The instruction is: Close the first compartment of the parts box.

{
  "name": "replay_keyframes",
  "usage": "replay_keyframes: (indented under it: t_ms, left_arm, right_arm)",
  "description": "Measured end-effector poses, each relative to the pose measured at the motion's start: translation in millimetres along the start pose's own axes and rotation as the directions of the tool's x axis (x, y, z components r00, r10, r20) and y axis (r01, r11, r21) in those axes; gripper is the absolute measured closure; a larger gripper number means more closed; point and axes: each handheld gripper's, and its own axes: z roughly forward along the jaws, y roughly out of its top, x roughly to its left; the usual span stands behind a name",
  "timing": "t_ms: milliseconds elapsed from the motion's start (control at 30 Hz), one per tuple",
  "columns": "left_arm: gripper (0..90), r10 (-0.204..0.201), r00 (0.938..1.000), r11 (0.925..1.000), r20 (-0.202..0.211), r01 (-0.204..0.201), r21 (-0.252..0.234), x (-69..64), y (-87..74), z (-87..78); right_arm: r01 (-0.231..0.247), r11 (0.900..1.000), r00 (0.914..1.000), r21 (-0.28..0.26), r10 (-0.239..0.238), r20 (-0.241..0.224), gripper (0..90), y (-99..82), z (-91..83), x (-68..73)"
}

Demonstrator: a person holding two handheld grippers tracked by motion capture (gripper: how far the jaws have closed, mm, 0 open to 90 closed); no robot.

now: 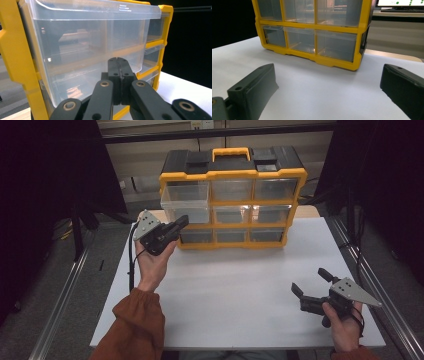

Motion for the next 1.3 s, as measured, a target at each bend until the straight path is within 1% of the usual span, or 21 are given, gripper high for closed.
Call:
replay_keyframes:
  t_ms: [33,167,333,400,433,867,933,967,1033,1200,1300]
  left_arm:
    - [90.0,0.017,0.9999,0.9998,-0.002,-0.017,0.010,0.9,0.6,0.6]
    - [90.0,0.016,0.9999,0.9998,0.001,-0.016,0.012,-0.5,0.6,2.1]
    - [90.0,0.029,0.9996,0.9995,-0.001,-0.029,0.015,-0.2,1.1,2.6]
    - [90.0,0.026,0.9997,0.9996,-0.001,-0.026,0.012,-0.3,1.2,3.0]
    - [90.0,0.037,0.9993,0.9992,-0.005,-0.036,0.017,1.0,1.5,2.9]
    - [90.0,0.035,0.9993,0.9992,-0.017,-0.034,0.019,2.6,2.7,5.7]
    - [90.0,0.027,0.9994,0.9995,-0.023,-0.027,0.018,2.1,2.7,6.3]
    - [90.0,0.036,0.9992,0.9992,-0.019,-0.035,0.021,2.5,3.1,6.9]
    - [90.0,0.039,0.9990,0.9991,-0.020,-0.039,0.017,2.6,3.2,7.9]
    - [90.0,0.043,0.9988,0.9989,-0.023,-0.043,0.021,4.2,2.9,8.8]
    - [90.0,0.039,0.9989,0.9990,-0.024,-0.038,0.022,4.8,3.1,9.7]
  right_arm:
    - [0.000,1.0000,1.0000,0.000,0.000,-0.001,0.3,0.0,0.0,0.1]
    - [-0.001,1.0000,1.0000,0.000,0.001,0.003,0.3,0.2,-0.2,0.2]
    - [0.000,1.0000,1.0000,0.000,0.000,-0.001,0.3,0.0,0.0,0.1]
    - [0.000,1.0000,1.0000,0.000,0.000,-0.001,0.3,0.0,0.0,0.1]
    - [0.000,1.0000,1.0000,0.000,0.000,-0.001,0.3,0.0,0.0,0.2]
    - [-0.002,1.0000,1.0000,0.001,0.002,-0.002,0.3,0.1,0.0,0.4]
    - [0.000,1.0000,1.0000,0.000,0.000,-0.002,0.3,0.1,0.1,0.3]
    - [-0.002,1.0000,1.0000,0.002,0.002,0.000,0.3,0.2,-0.1,0.5]
    - [-0.002,1.0000,1.0000,0.002,0.002,0.001,0.3,0.2,-0.2,0.6]
    - [-0.001,1.0000,1.0000,0.002,0.001,0.001,0.3,0.1,-0.2,0.5]
    - [-0.001,1.0000,1.0000,0.002,0.001,-0.001,0.3,0.1,-0.1,0.6]
